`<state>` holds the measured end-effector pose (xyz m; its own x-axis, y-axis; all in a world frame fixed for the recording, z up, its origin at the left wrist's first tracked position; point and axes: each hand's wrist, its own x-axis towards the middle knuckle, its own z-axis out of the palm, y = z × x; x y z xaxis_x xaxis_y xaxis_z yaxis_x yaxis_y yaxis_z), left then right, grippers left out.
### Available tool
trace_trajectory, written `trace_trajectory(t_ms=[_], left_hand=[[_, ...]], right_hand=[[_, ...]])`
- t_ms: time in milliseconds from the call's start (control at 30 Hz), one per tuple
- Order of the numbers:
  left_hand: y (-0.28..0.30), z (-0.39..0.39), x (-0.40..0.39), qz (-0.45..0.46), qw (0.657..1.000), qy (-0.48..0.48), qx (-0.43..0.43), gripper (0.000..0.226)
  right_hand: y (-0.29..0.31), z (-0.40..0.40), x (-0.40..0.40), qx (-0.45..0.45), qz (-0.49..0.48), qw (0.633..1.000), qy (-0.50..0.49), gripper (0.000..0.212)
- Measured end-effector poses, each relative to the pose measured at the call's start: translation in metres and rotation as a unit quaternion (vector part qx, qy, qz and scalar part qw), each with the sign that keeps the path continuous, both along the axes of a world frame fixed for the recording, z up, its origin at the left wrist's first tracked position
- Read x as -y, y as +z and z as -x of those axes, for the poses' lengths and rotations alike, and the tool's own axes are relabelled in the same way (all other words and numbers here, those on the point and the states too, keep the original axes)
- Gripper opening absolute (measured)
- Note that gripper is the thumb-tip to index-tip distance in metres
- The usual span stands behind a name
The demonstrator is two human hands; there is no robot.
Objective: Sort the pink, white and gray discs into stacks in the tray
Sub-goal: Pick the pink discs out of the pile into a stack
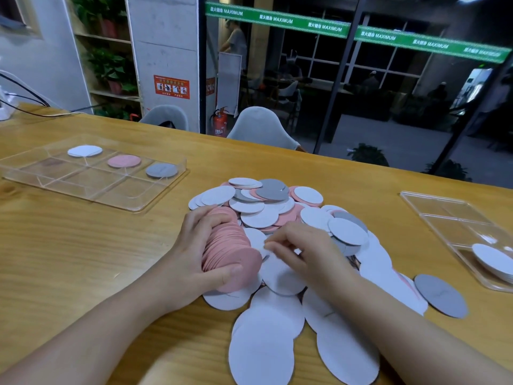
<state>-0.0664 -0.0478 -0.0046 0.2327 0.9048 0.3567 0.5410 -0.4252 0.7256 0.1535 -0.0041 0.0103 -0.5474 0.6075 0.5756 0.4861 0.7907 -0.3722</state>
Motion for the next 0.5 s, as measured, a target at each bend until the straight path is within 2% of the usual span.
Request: trace_trajectory(t_ms=[100,233,300,500], left_hand=[[0.001,0.000,0.000,0.003,1.000,-0.003,-0.001,0.068],[0.000,0.001,0.000,0.004,1.000,-0.002,-0.002,0.068],[0.000,0.001,0.000,0.003,1.000,-0.002,-0.001,0.068],[0.000,0.001,0.000,-0.002,1.000,-0.002,0.005,0.069]], right_hand=[[0.003,-0.010,-0.024,0.042,-0.018,0.995,-0.091,0.018],[0.007,-0.019,-0.052,0.187,0.002,0.963,-0.193,0.027],[0.010,-0.018,-0.059,0.244,0.013,0.948,-0.204,0.030],[0.023,-0.012,-0.068,0.294,0.059,0.931,-0.209,0.024]])
